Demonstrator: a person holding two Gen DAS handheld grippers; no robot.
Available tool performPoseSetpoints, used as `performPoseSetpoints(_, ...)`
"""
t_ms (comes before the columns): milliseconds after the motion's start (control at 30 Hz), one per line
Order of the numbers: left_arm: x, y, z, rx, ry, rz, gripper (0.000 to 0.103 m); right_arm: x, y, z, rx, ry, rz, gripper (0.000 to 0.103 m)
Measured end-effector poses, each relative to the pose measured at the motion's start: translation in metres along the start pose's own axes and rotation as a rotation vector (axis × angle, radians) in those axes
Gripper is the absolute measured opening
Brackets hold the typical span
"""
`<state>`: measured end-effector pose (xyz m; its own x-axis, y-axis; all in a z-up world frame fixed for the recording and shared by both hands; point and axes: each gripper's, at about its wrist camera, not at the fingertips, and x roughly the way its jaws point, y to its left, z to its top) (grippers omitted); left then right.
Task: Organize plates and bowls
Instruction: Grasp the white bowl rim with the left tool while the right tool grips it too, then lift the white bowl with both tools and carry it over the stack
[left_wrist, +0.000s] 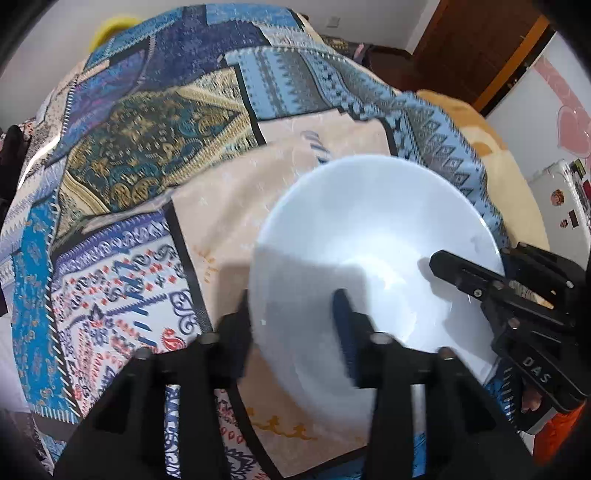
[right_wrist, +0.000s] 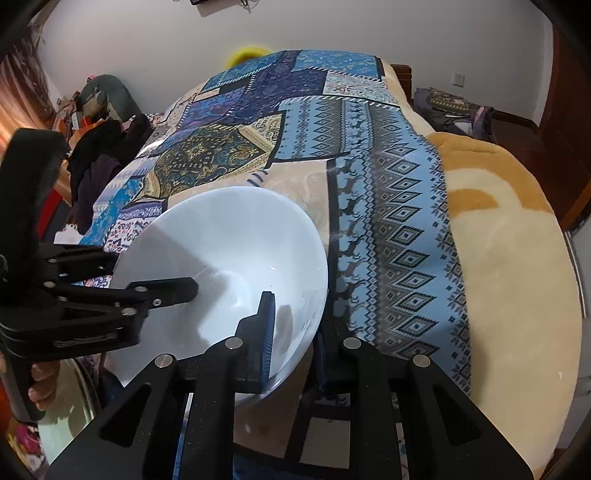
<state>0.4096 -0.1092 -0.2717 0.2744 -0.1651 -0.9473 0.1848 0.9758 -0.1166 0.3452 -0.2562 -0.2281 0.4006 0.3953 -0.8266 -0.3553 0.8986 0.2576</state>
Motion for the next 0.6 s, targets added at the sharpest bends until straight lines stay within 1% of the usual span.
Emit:
performPoseSetpoints(33, 0.000, -0.002, -0.001, 0.008, -0.005, 0.004, 0.030, 0.000, 0.001, 0.000, 0.001, -0.001, -0.001, 0.017)
performPoseSetpoints(133, -0.002, -0.003, -0.002, 0.011, -0.013, 0.016, 0.028, -0.001, 0.001, -0.001, 0.013, 0.003, 0.003, 0.017)
performPoseSetpoints(267, -0.006, -0.002, -0.006, -0.004, -0.009, 0.006, 0.023, -0.006, 0.001, -0.003, 0.040, 0.003, 0.016, 0.017)
performPoseSetpoints(467, -0.025, -0.008, -0.015, -0.005, -0.033, -0.009, 0.022, -0.023, 0.007, -0.009, 0.049, -0.022, 0.011, 0.017)
performPoseSetpoints(600, -0.043, -0.014, -0.022, 0.002, -0.062, -0.018, 0.022, -0.042, 0.011, -0.012, 0.055, -0.059, 0.010, 0.017)
